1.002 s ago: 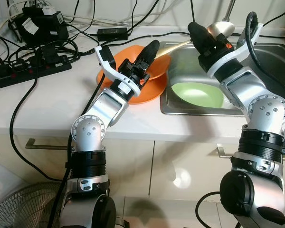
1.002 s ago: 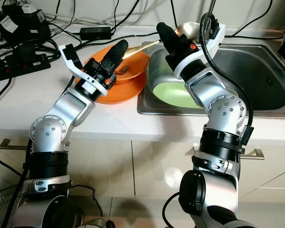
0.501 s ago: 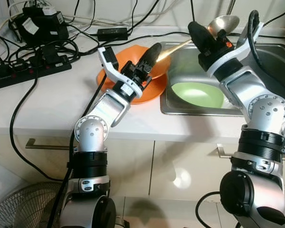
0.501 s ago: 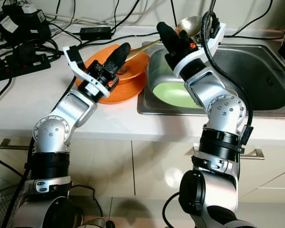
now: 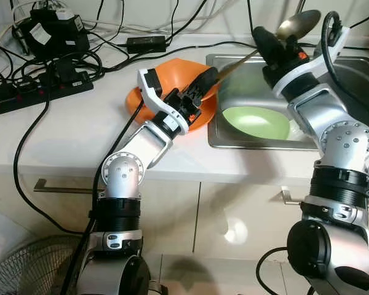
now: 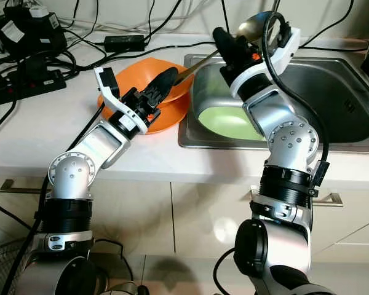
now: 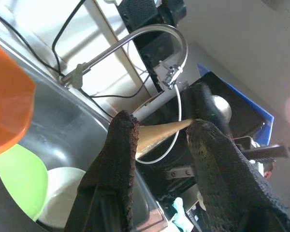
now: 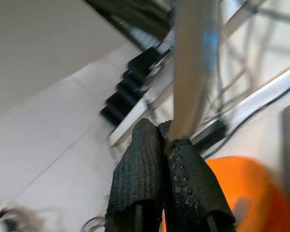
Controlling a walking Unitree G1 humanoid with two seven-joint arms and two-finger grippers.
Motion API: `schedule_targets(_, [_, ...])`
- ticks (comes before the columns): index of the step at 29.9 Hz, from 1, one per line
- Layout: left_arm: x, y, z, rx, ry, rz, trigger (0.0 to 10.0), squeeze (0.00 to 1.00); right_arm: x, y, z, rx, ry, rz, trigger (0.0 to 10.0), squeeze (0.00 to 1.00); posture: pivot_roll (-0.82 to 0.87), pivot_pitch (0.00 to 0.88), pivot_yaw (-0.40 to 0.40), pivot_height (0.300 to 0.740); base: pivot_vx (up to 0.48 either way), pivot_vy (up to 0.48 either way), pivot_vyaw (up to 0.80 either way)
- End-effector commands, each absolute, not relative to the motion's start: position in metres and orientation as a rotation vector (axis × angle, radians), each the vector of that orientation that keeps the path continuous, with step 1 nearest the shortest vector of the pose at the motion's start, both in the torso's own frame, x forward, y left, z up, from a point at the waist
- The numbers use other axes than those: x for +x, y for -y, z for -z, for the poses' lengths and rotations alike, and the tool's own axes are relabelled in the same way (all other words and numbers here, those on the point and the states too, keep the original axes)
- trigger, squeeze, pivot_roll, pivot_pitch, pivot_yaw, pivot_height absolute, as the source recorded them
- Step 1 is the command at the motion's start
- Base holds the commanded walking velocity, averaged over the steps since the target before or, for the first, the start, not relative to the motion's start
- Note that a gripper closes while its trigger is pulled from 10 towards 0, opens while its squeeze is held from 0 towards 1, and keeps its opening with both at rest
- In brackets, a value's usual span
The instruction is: Kitchen organization
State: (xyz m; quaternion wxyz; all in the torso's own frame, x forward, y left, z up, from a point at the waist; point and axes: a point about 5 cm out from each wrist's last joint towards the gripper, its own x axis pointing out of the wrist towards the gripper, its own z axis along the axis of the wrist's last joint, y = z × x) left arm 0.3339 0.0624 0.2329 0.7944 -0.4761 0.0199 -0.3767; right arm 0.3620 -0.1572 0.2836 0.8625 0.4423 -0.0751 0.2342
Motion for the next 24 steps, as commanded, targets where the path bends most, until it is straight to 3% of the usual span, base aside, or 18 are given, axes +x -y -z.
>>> schedule_targets(1, [0.33,-0.061,-0.233,-0.987,-0.04,0.831,10.0,1.0,0.364,0.162,-0.29,0.913,0.187,-0.457,0.0,0.0,-0.01,0.03,0.024,0.74,0.0,0.0,0.0])
schedule_targets(9, [0.324,-0.062,-0.227,-0.851,-0.041,0.86,10.0,1.0,0.369,0.179,-0.29,0.731,0.237,-0.329,0.0,0.0,-0.01,0.029,0.023,0.74,0.0,0.0,0.0])
schedule_targets(11, [0.322,-0.061,-0.224,-0.789,-0.048,0.874,10.0,1.0,0.371,0.188,-0.287,0.599,0.244,-0.286,0.0,0.0,-0.01,0.03,0.022,0.74,0.0,0.0,0.0])
schedule_targets(24, [0.316,-0.06,-0.214,-0.564,-0.067,0.923,10.0,1.0,0.389,0.197,-0.241,0.171,0.042,-0.345,0.0,0.0,0.01,0.042,0.014,0.74,0.0,0.0,0.0])
